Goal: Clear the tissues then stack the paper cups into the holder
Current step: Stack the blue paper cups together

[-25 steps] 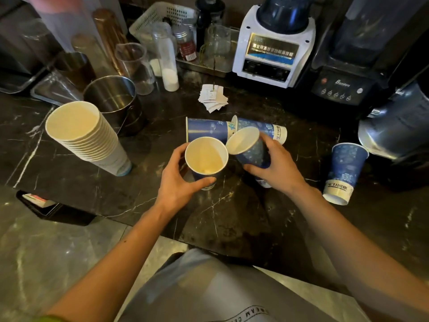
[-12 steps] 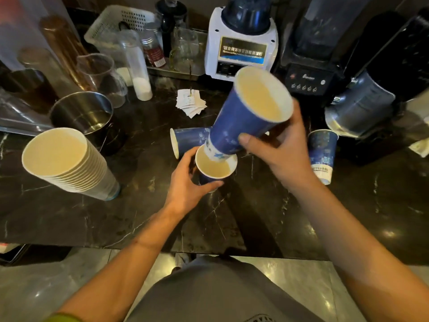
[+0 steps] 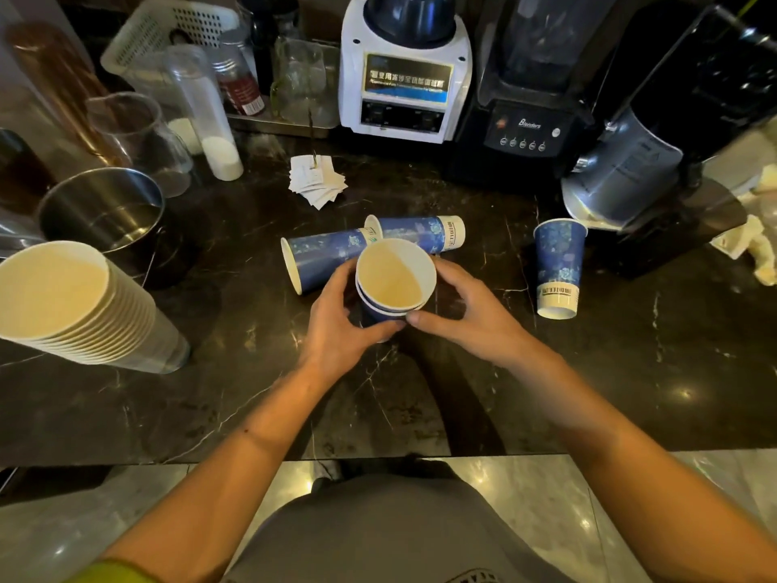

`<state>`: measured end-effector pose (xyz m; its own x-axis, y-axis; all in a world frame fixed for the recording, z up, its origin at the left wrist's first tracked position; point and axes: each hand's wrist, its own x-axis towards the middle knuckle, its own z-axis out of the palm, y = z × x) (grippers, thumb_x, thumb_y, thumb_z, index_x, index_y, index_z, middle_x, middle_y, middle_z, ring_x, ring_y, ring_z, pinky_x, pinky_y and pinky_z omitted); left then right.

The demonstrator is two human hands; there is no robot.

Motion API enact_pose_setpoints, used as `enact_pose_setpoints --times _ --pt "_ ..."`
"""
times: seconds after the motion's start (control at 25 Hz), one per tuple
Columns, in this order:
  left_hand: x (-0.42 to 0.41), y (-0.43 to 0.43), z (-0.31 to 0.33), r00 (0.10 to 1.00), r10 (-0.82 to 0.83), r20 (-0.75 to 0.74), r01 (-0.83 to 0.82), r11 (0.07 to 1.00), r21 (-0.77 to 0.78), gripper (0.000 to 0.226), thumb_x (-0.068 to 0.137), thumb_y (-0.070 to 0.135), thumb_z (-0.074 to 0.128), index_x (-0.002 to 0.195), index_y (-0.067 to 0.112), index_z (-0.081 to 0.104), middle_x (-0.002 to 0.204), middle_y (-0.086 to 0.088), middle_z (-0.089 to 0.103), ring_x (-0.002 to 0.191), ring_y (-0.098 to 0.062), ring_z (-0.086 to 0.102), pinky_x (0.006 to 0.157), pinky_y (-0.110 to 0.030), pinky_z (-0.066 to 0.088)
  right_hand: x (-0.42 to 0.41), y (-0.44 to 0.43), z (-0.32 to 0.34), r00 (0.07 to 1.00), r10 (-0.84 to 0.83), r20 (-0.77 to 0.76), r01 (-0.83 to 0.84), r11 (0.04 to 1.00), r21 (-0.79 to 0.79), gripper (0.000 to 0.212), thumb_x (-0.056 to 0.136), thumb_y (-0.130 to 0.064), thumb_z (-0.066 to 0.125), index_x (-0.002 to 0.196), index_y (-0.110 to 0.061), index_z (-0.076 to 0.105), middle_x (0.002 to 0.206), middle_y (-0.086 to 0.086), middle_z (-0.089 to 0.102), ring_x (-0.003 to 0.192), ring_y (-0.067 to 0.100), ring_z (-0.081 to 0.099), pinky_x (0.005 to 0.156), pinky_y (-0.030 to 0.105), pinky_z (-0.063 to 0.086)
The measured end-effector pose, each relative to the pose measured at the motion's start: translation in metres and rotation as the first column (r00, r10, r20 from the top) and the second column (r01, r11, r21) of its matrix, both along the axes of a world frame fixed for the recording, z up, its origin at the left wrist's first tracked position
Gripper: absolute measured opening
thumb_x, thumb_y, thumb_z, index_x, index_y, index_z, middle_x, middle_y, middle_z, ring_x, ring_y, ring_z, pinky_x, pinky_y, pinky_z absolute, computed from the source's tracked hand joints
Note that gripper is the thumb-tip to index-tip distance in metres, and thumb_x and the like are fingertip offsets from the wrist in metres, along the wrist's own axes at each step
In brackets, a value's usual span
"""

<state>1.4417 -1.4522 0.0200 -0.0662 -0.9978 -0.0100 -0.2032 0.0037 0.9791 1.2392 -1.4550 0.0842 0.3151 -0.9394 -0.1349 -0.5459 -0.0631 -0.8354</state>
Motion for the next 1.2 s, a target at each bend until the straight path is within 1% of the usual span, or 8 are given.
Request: enact_pose_setpoints --times 0.16,0.32,0.48,0.6,0.72,0.84,1.0,1.2 --pt "-0.034 -0.009 -0.003 1.000 -0.012 -0.008 0.013 0.999 0.032 0.100 0.059 0.023 0.094 0.143 0.030 0.041 0.140 0.018 0.051 0.133 0.000 0.046 0.111 -0.033 0.043 -0.075 -0.013 -0.004 0.989 -0.142 -0.044 0.142 0.990 0.012 0.080 0.079 -0.057 0.070 0.148 -0.035 0.035 0.151 -0.013 0.038 0.137 0.002 0.034 0.107 0.027 0.034" --pt "-0.057 -0.013 -0.004 1.000 -0.008 -0.007 0.009 0.998 0.066 0.092 0.059 0.024 0.093 0.132 0.049 0.042 0.120 0.049 0.047 0.119 0.024 0.043 0.095 -0.004 0.040 -0.162 -0.046 -0.018 0.718 -0.658 -0.227 0.590 0.748 -0.304 0.078 0.081 -0.042 0.075 0.143 -0.012 0.040 0.141 0.015 0.046 0.130 0.032 0.043 0.104 0.039 0.038" --pt "-0.081 -0.012 -0.001 0.999 -0.007 -0.046 0.010 0.999 0.046 0.096 0.062 0.019 0.092 0.140 0.036 0.040 0.137 0.026 0.048 0.134 0.001 0.044 0.110 -0.025 0.040 -0.208 -0.061 -0.053 0.627 -0.583 -0.517 0.693 0.721 0.027 0.086 0.081 -0.056 0.070 0.142 -0.006 0.035 0.139 0.022 0.046 0.126 0.042 0.047 0.095 0.049 0.042" --pt "-0.085 -0.009 -0.001 0.999 -0.016 -0.029 0.017 0.999 0.041 0.098 0.059 0.029 0.091 0.140 0.038 0.037 0.139 0.025 0.046 0.135 0.001 0.043 0.110 -0.022 0.039 -0.207 -0.056 -0.067 0.711 -0.598 -0.371 0.676 0.727 0.122 0.067 0.083 -0.048 0.072 0.131 -0.006 0.049 0.128 0.017 0.059 0.113 0.034 0.059 0.085 0.040 0.048" --pt "-0.085 -0.010 0.000 1.000 -0.005 0.011 0.005 0.999 0.041 0.096 0.058 0.037 0.089 0.138 0.042 0.036 0.129 0.040 0.044 0.126 0.018 0.042 0.100 -0.005 0.038 -0.194 -0.055 -0.049 0.813 -0.580 -0.050 0.582 0.807 0.096 0.065 0.081 -0.040 0.076 0.135 -0.015 0.049 0.120 -0.005 0.063 0.108 0.013 0.064 0.090 0.036 0.052" --pt "-0.086 -0.013 -0.002 1.000 0.002 0.027 -0.004 0.999 0.042 0.098 0.062 0.029 0.091 0.143 0.035 0.036 0.131 0.035 0.044 0.126 0.016 0.043 0.102 -0.009 0.038 -0.168 -0.051 -0.008 0.861 -0.468 0.200 0.475 0.880 0.013 0.074 0.075 -0.042 0.079 0.138 -0.023 0.045 0.124 -0.017 0.059 0.109 -0.006 0.058 0.089 0.022 0.050" --pt "-0.086 -0.014 -0.004 0.999 -0.003 0.041 0.002 0.999 0.039 0.098 0.060 0.034 0.090 0.143 0.036 0.036 0.127 0.043 0.044 0.123 0.022 0.040 0.100 -0.007 0.037 -0.129 -0.036 0.040 0.861 -0.303 0.409 0.388 0.911 -0.142 0.068 0.072 -0.033 0.082 0.129 -0.030 0.045 0.124 -0.021 0.060 0.114 -0.004 0.058 0.085 0.010 0.048" --pt "-0.086 -0.012 -0.001 1.000 -0.020 0.004 0.020 1.000 0.023 0.098 0.057 0.046 0.087 0.142 0.037 0.039 0.132 0.033 0.051 0.130 0.005 0.047 0.105 -0.018 0.043 -0.094 -0.026 0.051 0.878 -0.122 0.463 0.233 0.953 -0.192 0.072 0.071 -0.028 0.085 0.128 -0.032 0.041 0.125 -0.023 0.060 0.120 0.005 0.058 0.091 0.020 0.050"
